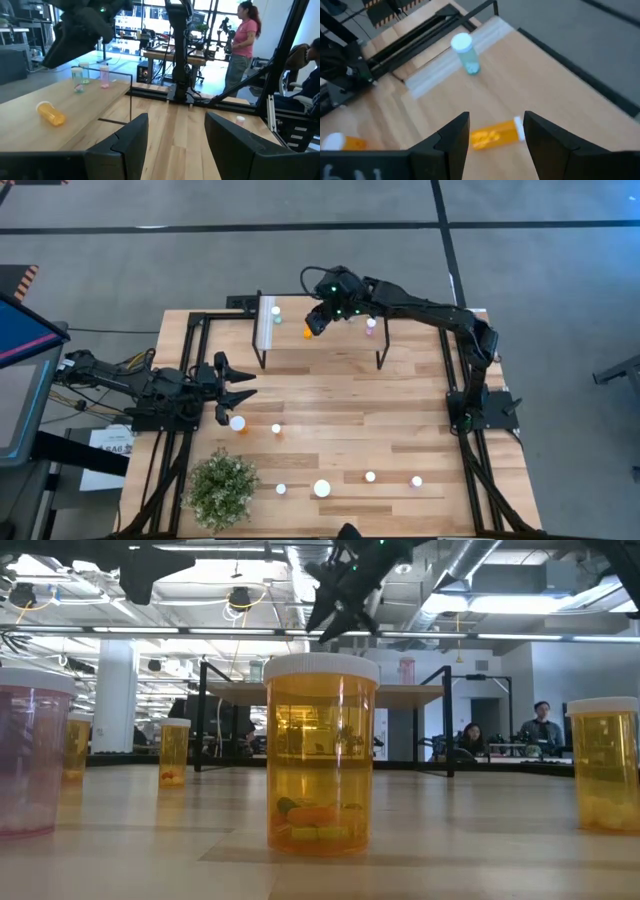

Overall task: Pick and place medicine bottles onto shelf by color
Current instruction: Put the top right small orange bottle on the shelf

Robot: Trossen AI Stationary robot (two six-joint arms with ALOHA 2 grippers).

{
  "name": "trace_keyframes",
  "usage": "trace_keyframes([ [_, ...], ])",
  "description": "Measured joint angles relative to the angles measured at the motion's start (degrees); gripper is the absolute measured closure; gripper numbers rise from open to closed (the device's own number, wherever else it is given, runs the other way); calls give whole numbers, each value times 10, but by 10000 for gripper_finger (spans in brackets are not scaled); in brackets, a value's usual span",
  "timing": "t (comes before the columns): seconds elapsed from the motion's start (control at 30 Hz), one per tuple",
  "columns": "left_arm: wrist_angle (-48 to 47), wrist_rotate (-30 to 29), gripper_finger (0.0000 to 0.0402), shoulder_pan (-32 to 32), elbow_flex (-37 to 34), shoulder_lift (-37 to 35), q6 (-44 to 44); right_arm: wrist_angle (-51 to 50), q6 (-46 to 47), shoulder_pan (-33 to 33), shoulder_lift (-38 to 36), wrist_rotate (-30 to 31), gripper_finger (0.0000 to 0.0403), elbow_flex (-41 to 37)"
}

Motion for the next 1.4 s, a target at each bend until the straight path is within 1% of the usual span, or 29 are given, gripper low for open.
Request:
trace_keyframes([
  [0.07, 1, 0, 219, 0, 0, 0, 0, -25, 26, 2, -1, 2, 194, 19],
  [0.17, 1, 0, 219, 0, 0, 0, -1, -44, 59, 0, 0, 2, 192, 24],
  [0.4, 1, 0, 219, 0, 0, 0, -3, -27, 101, 7, 17, -10, 184, 24],
  [0.63, 0, 0, 219, 0, 0, 0, -3, -15, 114, -2, 53, -12, 172, 24],
  [0.7, 0, 0, 219, 0, 0, 0, -3, -27, 122, -6, 56, -12, 165, 23],
  [0.8, 0, 0, 219, 0, 0, 0, -3, -13, 133, -12, 61, -12, 153, 26],
  [0.9, 0, 0, 219, 0, 0, 0, -3, -39, 154, -16, 65, -15, 143, 23],
  [0.97, -1, 0, 219, 0, 0, 0, -3, -34, 159, -17, 64, -15, 139, 23],
  [1.17, -1, 0, 219, 0, 0, 0, -3, -38, 161, -14, 64, -18, 136, 24],
  [1.3, -1, 0, 219, 0, 0, 0, -3, -37, 179, -14, 64, -38, 136, 24],
  [1.4, -1, 0, 219, 0, 0, 0, -3, -36, 183, -12, 64, -42, 136, 24],
])
